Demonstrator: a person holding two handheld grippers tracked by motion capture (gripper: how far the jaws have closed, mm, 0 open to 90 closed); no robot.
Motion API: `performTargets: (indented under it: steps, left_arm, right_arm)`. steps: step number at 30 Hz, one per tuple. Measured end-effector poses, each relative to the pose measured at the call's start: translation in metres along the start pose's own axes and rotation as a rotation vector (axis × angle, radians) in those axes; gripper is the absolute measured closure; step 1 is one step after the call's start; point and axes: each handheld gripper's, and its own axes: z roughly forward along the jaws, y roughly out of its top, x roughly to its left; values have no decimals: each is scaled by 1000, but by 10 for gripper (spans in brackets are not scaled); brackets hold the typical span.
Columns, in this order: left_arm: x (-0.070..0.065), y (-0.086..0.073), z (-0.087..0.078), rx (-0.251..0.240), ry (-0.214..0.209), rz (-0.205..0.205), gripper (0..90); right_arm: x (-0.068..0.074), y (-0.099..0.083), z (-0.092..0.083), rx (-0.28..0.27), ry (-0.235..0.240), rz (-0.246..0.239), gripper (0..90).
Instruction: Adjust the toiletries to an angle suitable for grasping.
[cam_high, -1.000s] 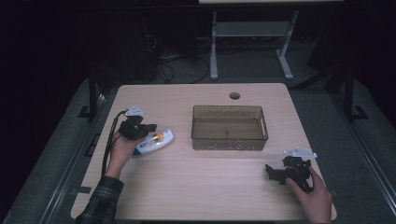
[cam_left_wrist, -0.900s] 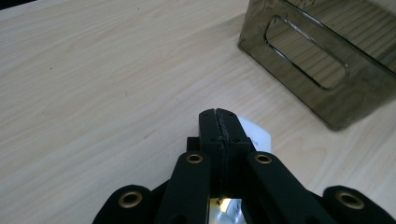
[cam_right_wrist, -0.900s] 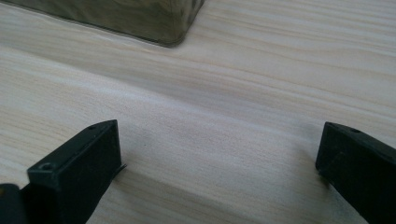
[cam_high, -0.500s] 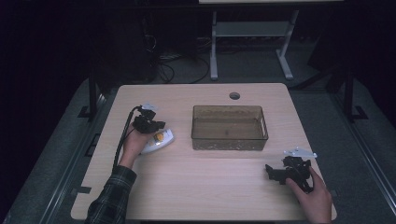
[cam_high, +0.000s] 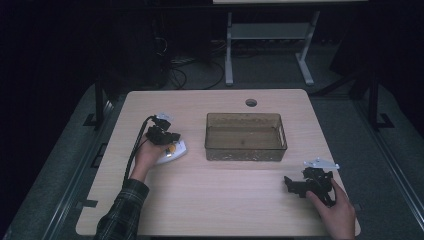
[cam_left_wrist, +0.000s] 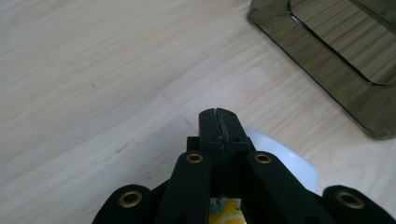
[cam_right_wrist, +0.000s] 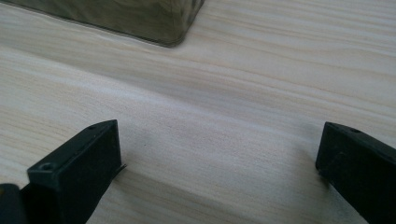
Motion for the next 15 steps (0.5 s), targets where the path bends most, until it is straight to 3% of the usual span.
performTargets:
  steps: [4,11,15]
  left_arm:
    - [-4,-4,2,34,-13,12,894]
    - [-16,-9,0,44,-31,24,894]
    - [-25,-13,-2,46,-63,30,894]
  right_arm:
    - [0,0,0,0,0,0,0]
    - [0,0,0,0,0,0,0]
    - [0,0,0,0,0,0,0]
